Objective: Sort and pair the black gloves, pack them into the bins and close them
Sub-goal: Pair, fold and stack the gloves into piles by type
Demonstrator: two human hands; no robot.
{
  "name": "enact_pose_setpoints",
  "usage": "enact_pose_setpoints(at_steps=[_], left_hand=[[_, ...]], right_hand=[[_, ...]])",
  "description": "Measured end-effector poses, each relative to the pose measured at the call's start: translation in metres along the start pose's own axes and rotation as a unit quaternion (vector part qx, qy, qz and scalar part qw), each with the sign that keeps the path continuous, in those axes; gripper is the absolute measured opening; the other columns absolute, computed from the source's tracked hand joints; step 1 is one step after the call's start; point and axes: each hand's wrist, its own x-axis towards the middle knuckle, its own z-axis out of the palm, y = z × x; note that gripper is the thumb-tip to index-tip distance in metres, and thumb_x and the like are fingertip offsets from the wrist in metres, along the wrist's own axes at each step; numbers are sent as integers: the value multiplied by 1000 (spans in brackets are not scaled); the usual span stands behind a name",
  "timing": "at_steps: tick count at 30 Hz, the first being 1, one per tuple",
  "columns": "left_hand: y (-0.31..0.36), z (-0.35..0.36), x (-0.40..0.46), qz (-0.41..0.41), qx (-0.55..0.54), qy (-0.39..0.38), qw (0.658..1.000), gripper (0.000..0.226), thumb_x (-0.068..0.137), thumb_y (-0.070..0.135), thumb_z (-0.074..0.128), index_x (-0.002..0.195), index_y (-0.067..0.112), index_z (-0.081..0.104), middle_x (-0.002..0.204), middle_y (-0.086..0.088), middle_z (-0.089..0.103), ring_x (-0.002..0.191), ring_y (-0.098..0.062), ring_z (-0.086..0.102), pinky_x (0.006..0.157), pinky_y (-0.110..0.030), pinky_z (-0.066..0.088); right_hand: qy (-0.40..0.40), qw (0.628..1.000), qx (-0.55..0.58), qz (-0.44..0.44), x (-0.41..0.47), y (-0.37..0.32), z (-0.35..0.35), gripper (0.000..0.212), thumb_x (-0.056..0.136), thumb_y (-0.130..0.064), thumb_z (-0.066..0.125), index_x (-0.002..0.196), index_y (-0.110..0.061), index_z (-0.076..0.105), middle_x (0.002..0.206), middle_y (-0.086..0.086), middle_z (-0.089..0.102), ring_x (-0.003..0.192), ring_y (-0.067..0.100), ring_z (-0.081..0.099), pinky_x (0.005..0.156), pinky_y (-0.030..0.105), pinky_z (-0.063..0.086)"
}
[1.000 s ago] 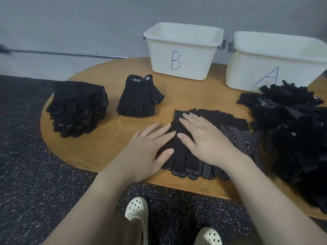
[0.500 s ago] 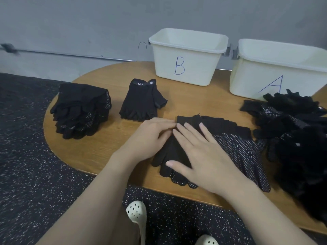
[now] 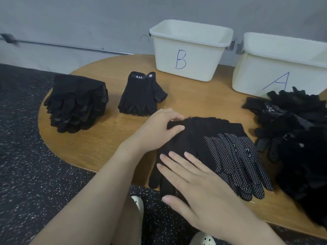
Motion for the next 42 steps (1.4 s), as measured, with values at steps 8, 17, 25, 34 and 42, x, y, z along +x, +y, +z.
enact_pose_setpoints(at_steps=[8, 17, 25, 34, 42], left_hand=[[-8, -3, -13, -46, -13, 57, 997, 24, 92, 36, 75, 116, 33, 70, 86, 16, 60, 82, 0, 56, 74, -15, 41], [-6, -1, -7, -46, -107, 89, 989, 13, 94, 28, 74, 88, 28, 63, 76, 12, 66, 74, -3, 63, 68, -14, 50], [-4, 8, 7, -43, -108, 108, 987, 24, 94, 24, 74, 83, 34, 54, 66, 12, 60, 63, 1, 53, 66, -9, 43], [4, 2, 8, -40, -140, 145, 979, 21, 93, 24, 76, 84, 29, 58, 64, 16, 61, 60, 2, 54, 64, -10, 45], [29, -19, -24, 22, -174, 144, 974, 21, 94, 12, 74, 92, 21, 55, 69, 28, 56, 67, 4, 53, 71, -10, 43]], right_hand=[[-5, 999, 38, -2, -3, 9, 0, 69, 106, -68, 18, 163, -30, 25, 171, -13, 10, 156, 0, -7, 127, 30, -3], [4, 999, 37, 29, 1, 7, -3, 70, 106, -68, 14, 163, -30, 25, 172, -11, 8, 156, 1, -9, 128, 32, -4], [-28, 998, -10, 48, -1, 3, -3, 68, 106, -62, 1, 165, -29, 2, 172, -11, -10, 154, 8, -24, 126, 38, -8], [14, 991, 128, -34, -12, -12, -5, 55, 112, -53, 19, 160, -31, 34, 168, -20, 20, 155, -4, 4, 128, 27, 3], [104, 981, 126, 103, -12, 31, -22, 63, 106, -61, 22, 151, -28, 51, 159, -17, 42, 150, -10, 20, 127, 23, 10]])
